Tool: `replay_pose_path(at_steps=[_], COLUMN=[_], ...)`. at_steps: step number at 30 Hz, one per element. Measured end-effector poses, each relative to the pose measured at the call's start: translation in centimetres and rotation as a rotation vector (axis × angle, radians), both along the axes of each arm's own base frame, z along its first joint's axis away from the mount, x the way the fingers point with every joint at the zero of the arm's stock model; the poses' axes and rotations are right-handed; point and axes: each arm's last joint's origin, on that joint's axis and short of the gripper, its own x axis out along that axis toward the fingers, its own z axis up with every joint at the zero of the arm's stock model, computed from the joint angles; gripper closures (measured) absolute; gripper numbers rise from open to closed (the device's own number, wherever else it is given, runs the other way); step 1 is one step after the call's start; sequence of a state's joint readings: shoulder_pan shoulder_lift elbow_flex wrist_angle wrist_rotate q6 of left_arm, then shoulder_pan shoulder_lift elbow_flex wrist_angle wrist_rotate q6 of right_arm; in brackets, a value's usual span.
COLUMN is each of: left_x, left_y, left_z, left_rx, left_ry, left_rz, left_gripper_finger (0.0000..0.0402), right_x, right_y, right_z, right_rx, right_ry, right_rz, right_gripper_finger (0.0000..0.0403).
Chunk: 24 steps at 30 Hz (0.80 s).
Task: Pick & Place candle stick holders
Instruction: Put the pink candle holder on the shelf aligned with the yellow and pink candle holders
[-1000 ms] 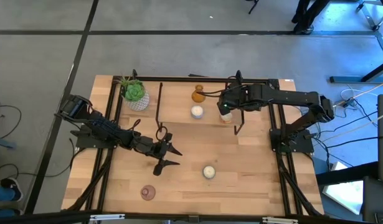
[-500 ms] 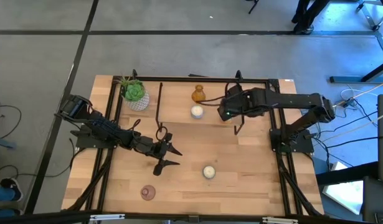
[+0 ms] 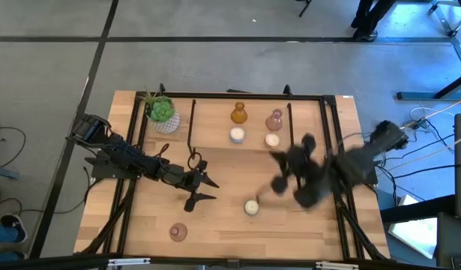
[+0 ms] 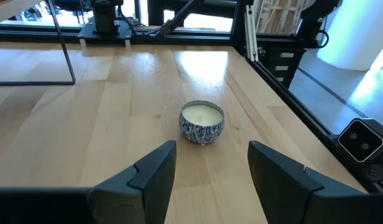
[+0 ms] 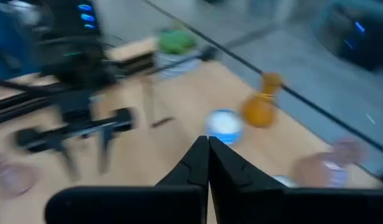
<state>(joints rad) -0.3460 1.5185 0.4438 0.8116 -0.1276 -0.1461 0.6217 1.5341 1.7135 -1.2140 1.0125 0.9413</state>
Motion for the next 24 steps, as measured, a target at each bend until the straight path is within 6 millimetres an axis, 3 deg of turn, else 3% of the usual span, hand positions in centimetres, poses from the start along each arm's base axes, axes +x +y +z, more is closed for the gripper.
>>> replay_pose_path(at_steps=[6, 12, 16, 20, 24], left_x=[0.0, 0.0, 0.0, -0.2, -0.8], left_y=[-0.2, -0.5, -0.6, -1.1, -3.2], left_z=[0.4, 0.7, 0.8, 1.7, 3.5], left_rx=[-0.018, -0.044, -0.101, -0.224, -0.178], left_ry=[-0.045, -0.070, -0.058, -0.013, 0.049], left_rz=[-0.011, -0.039, -0.074, -0.155, -0.186], left_gripper_finger=[0.0206, 0.0206, 0.0206, 0.0206, 0.0206], right_x=[-2.0, -2.4, -0.9, 0.8, 2.3], right_y=[7.7, 12.6, 13.8, 13.3, 12.5], right_z=[-3.8, -9.3, -12.1, -12.6, -12.7], right_rx=[-0.086, -0.087, -0.099, -0.019, 0.067], right_ry=[-0.090, -0.111, -0.110, -0.031, 0.032], right_rz=[0.170, 0.261, 0.259, 0.306, 0.356], right_gripper_finger=[0.0398, 0.0398, 0.0398, 0.0395, 0.0394])
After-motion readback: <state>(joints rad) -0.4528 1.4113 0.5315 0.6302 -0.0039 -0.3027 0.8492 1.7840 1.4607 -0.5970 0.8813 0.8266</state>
